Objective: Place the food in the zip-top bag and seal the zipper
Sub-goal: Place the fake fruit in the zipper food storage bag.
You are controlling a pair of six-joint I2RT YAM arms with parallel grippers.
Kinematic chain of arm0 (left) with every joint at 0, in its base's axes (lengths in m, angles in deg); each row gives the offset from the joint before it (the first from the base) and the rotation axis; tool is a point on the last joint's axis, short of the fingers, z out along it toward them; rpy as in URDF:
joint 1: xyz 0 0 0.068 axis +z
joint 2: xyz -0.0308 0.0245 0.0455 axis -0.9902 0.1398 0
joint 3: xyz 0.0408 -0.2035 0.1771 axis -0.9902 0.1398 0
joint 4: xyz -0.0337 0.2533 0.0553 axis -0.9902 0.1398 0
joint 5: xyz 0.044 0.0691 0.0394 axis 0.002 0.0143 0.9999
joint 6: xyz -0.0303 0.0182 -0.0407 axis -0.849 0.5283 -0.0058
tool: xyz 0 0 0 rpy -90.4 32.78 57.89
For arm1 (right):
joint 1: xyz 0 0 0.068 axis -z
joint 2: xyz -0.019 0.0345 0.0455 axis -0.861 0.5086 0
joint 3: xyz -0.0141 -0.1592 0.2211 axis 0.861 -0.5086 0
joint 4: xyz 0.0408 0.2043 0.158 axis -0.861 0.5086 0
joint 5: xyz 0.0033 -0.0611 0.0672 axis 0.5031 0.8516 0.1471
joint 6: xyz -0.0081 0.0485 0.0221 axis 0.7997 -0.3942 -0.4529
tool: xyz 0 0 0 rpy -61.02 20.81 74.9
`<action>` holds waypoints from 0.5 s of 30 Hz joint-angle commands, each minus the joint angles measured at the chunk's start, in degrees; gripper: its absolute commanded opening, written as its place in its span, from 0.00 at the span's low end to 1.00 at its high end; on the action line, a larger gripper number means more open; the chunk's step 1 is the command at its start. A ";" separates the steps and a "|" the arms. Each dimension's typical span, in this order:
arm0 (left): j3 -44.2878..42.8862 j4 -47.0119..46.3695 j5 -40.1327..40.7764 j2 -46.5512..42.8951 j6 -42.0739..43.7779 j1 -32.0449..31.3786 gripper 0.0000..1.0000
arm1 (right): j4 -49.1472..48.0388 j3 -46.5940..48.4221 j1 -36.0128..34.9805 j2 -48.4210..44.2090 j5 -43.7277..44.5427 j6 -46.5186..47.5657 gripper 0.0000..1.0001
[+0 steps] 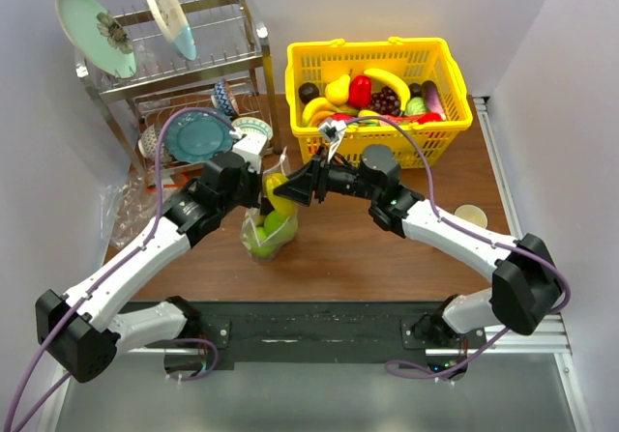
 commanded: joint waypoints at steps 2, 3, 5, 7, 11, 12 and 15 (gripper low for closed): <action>-2.92 -1.07 -2.01 -0.31 -2.82 -0.33 0.00 | -3.91 -1.16 0.29 0.22 7.09 1.28 0.27; -3.01 -1.15 -2.18 -0.40 -3.34 -0.33 0.00 | -3.56 -1.16 0.29 0.22 8.74 1.11 0.27; -2.92 -1.50 -2.79 -0.75 -3.70 -0.33 0.00 | -2.77 -0.73 0.29 0.39 10.16 0.49 0.27; -2.92 -1.68 -2.97 -1.10 -4.05 -0.33 0.00 | -2.50 -0.46 0.21 0.39 11.39 0.05 0.26; -3.45 -1.60 -2.89 -1.37 -4.05 -0.33 0.00 | -1.72 0.24 0.21 0.92 11.31 0.13 0.45; -3.54 -1.59 -2.89 -1.28 -4.05 -0.33 0.00 | -1.02 0.42 0.21 1.27 11.31 0.40 0.61; -4.33 -0.37 -2.71 -1.19 -4.40 -0.33 0.00 | 0.92 0.68 0.21 1.36 11.14 0.66 0.80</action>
